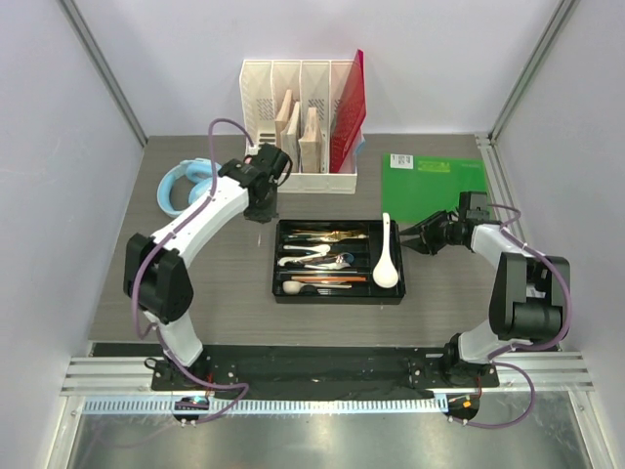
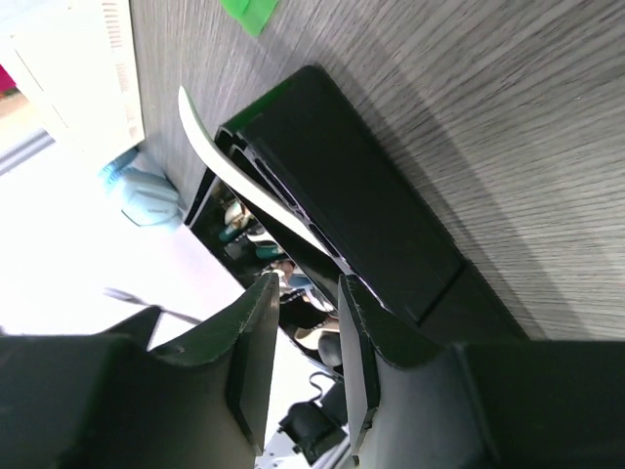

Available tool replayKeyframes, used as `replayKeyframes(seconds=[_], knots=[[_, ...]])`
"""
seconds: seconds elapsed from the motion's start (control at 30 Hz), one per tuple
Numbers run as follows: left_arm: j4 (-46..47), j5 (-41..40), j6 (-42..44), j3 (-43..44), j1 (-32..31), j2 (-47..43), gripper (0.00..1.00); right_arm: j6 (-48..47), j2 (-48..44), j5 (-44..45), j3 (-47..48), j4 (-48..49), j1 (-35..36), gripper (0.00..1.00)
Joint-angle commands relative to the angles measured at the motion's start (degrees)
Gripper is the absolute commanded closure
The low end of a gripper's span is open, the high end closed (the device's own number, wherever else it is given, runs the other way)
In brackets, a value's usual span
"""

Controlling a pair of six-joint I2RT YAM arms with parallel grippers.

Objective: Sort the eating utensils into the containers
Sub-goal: Pick up the knife at the center of the board, then place the knife in the storage box.

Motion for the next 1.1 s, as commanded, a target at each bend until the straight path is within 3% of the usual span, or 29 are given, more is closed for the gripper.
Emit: replayKeyframes(seconds=[0.0, 0.17, 0.37, 0.57, 0.83, 1.07], knots=[[-0.6, 1.92, -1.08, 3.39, -0.84, 2.24, 1.0, 3.12, -0.98, 1.71, -0.62, 1.98, 0.15, 0.64], [1.15, -0.52, 4.36, 4.36, -3.91, 3.39, 1.0, 2.51, 0.25, 1.89, -0.8, 1.81, 0.15, 0.64], [3.26, -8.36, 16.76, 4.54, -13.84, 4.88, 1.0, 2.95, 2.54, 1.01, 0.95, 2.25, 0.32, 0.64], [18.63, -16.09, 31.05, -5.28, -20.78, 4.71, 1.0, 2.86, 2.01, 0.31, 5.44, 1.99, 0.5, 0.64], [33.31, -24.35, 44.97, -8.21, -21.5, 11.38, 1.0, 0.75, 0.17, -0.83, 5.8, -0.21, 0.5, 0.64], [37.71, -23.57, 51.57, -6.36, -21.5, 16.39, 1.0, -0.04, -1.33, -2.24, 3.69, -1.09, 0.5, 0.64]])
